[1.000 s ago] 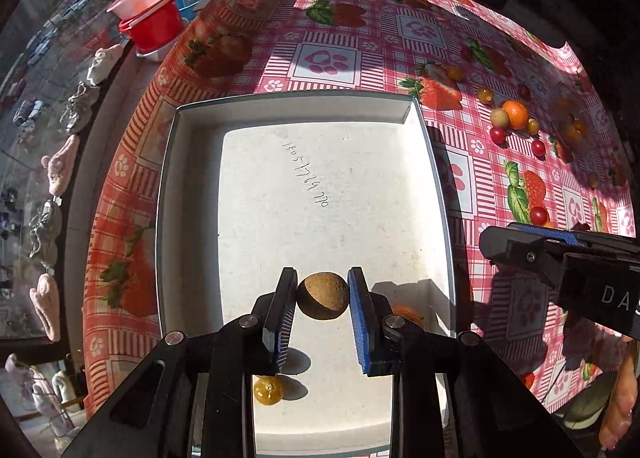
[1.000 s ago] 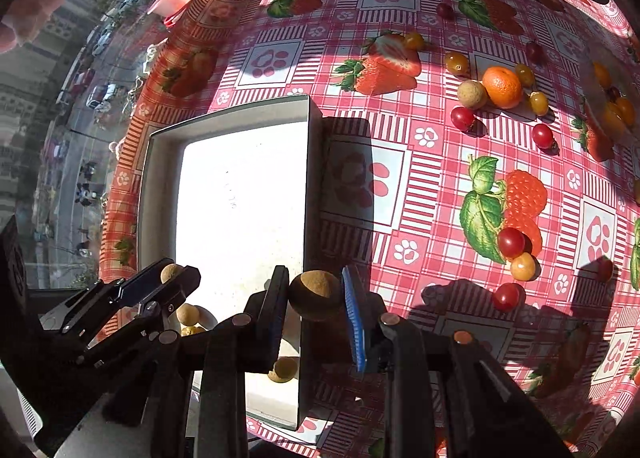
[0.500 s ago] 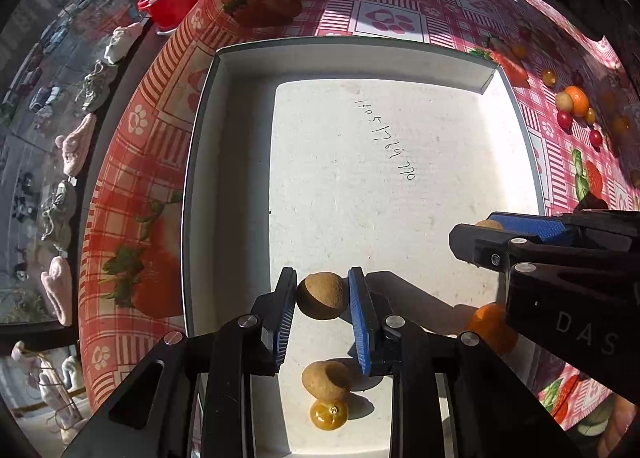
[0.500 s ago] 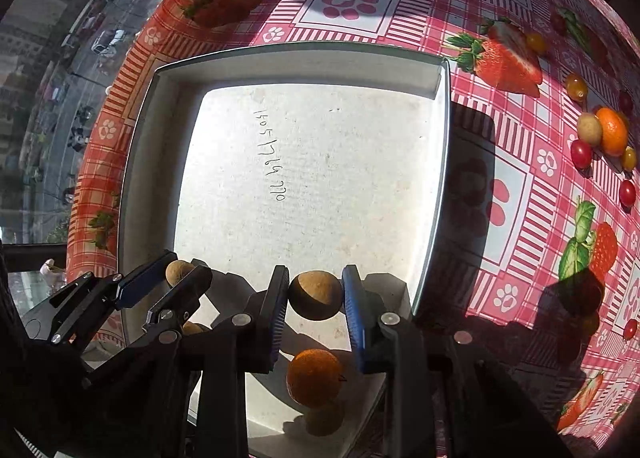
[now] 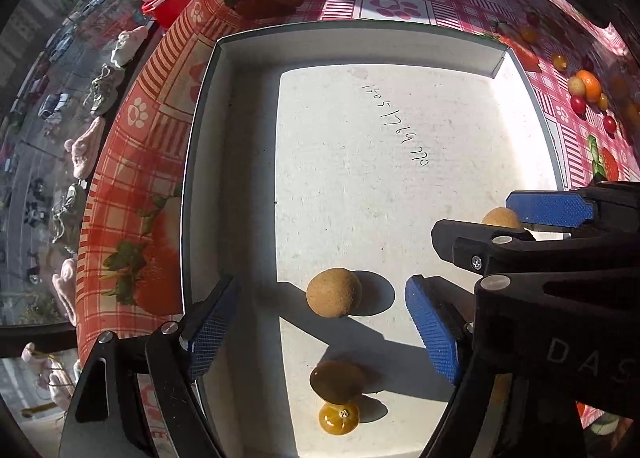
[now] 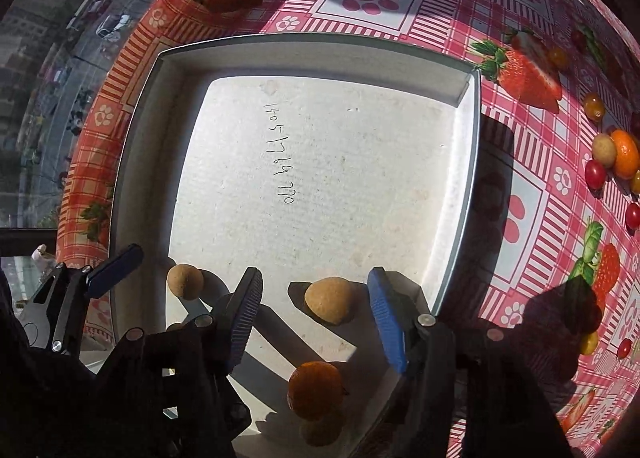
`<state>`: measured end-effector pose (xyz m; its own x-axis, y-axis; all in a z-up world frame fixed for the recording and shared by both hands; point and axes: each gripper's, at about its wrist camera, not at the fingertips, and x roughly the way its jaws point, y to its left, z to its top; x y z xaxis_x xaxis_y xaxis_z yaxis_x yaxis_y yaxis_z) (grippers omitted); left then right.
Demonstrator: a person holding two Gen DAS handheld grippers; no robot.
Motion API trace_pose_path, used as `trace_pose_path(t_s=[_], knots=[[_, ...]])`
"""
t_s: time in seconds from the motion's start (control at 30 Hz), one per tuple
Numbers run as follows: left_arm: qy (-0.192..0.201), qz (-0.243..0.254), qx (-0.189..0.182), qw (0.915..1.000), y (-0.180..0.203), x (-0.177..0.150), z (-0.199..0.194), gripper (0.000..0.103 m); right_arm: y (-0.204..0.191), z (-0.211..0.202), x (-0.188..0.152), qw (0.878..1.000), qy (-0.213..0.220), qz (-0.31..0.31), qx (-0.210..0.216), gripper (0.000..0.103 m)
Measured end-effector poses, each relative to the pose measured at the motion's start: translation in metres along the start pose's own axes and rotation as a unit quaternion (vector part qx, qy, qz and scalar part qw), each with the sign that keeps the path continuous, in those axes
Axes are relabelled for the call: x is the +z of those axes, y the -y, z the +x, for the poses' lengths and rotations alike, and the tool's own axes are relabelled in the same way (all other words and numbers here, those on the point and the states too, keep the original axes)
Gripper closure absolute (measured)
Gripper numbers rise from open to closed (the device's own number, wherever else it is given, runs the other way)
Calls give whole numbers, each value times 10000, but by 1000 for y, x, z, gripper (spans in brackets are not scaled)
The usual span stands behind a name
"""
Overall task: Organize fruits
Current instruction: 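Carry both fruits into the white tray and open both grippers, then move both open grippers back toward the cherry tomatoes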
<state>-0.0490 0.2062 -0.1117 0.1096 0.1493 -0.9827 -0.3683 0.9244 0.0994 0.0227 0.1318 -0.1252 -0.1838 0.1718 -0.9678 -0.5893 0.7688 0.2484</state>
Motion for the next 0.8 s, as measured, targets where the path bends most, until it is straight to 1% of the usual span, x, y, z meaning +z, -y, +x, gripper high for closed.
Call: trace_pose_path(t_s=[0.07, 0.13, 0.2, 0.33, 0.5, 0.67, 0.73, 0.8], knots=[[-8, -6, 19, 10000, 1, 0, -1, 18, 2, 0, 1, 9999, -33, 81, 130, 32], [-4, -41, 10, 10000, 1, 1, -3, 18, 5, -2, 3, 9995, -57, 149, 261, 25], [-22, -99, 1, 9999, -3, 1, -6, 18, 7, -8, 4, 9993, -30, 190, 325, 22], [2, -79, 51, 10000, -9, 1, -12, 18, 9, -26, 1, 9986, 130, 291, 411, 22], [110, 38, 42, 9999, -4, 5, -28, 18, 23, -52, -4, 9967, 389, 514, 499, 21], [212, 215, -86, 9995, 16, 9, -39, 18, 71, -67, -25, 9921, 534, 1058, 413, 21], [273, 343, -167, 9989, 30, 13, -46, 18, 92, -69, -31, 9897, 546, 1276, 355, 21], [346, 508, -233, 9978, 45, 15, -52, 18, 110, -71, -46, 9869, 552, 1488, 274, 21]])
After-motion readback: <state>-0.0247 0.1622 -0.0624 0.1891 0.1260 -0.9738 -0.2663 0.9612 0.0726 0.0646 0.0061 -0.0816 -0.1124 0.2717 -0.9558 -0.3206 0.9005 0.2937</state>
